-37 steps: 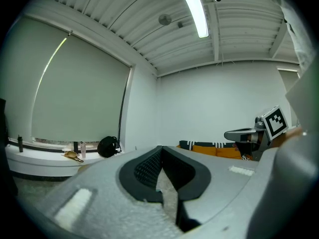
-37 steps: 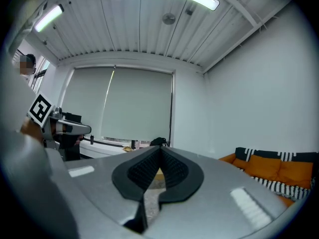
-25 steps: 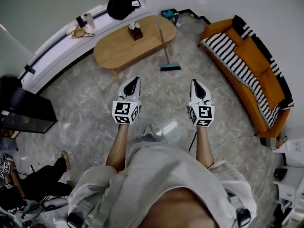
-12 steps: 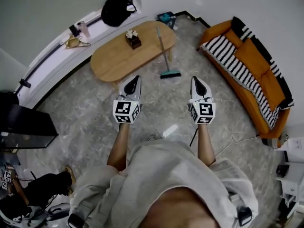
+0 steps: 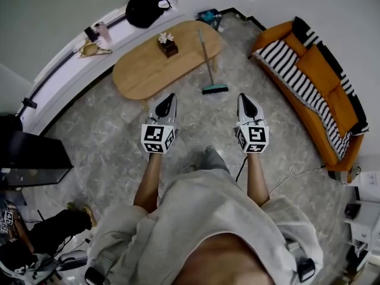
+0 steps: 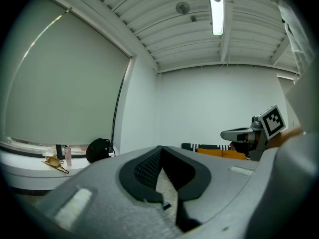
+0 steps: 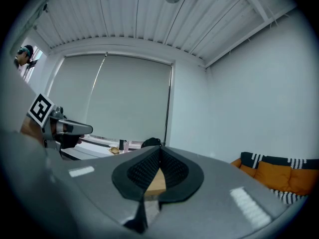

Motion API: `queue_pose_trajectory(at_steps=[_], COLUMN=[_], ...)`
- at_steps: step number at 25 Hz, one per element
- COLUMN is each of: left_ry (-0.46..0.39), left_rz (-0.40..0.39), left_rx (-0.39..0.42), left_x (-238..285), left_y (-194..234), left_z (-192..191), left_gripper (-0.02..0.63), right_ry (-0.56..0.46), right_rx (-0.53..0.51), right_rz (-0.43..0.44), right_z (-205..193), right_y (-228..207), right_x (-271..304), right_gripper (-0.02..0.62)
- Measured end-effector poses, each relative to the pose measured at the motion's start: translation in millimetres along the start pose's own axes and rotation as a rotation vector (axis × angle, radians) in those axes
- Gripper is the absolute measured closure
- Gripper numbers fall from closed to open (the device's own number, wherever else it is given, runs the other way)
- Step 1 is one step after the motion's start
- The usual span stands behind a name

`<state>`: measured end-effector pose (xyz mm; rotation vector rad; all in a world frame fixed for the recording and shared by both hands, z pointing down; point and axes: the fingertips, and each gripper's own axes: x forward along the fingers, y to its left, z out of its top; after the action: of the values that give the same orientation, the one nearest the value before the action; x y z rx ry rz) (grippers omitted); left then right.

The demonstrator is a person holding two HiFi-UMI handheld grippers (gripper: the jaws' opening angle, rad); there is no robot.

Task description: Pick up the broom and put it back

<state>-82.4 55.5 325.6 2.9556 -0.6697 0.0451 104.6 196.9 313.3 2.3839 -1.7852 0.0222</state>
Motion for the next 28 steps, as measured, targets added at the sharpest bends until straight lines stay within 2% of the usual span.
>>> queue_pose_trajectory(at_steps=[7,14,28], left_ry=[0.008,0.005,0.011], left_rz=[0.003,0.022,0.084], left_rx=[0.010,0.018,0.046], left_x=[30,95,246], left_y=[10,33,73], left_z=[-6,1,37], left_gripper=[0.606,0.604,0.604], right_ry=[0.005,-0.007,-0.017], right_rx=[0.015,0.018,0.027], right_rz=[0.015,0.054,0.102], right_z=[-12,-9,6], right_y=[-11,-38,-133], right_x=[31,99,237], right_gripper=[0.594,0.594,0.594])
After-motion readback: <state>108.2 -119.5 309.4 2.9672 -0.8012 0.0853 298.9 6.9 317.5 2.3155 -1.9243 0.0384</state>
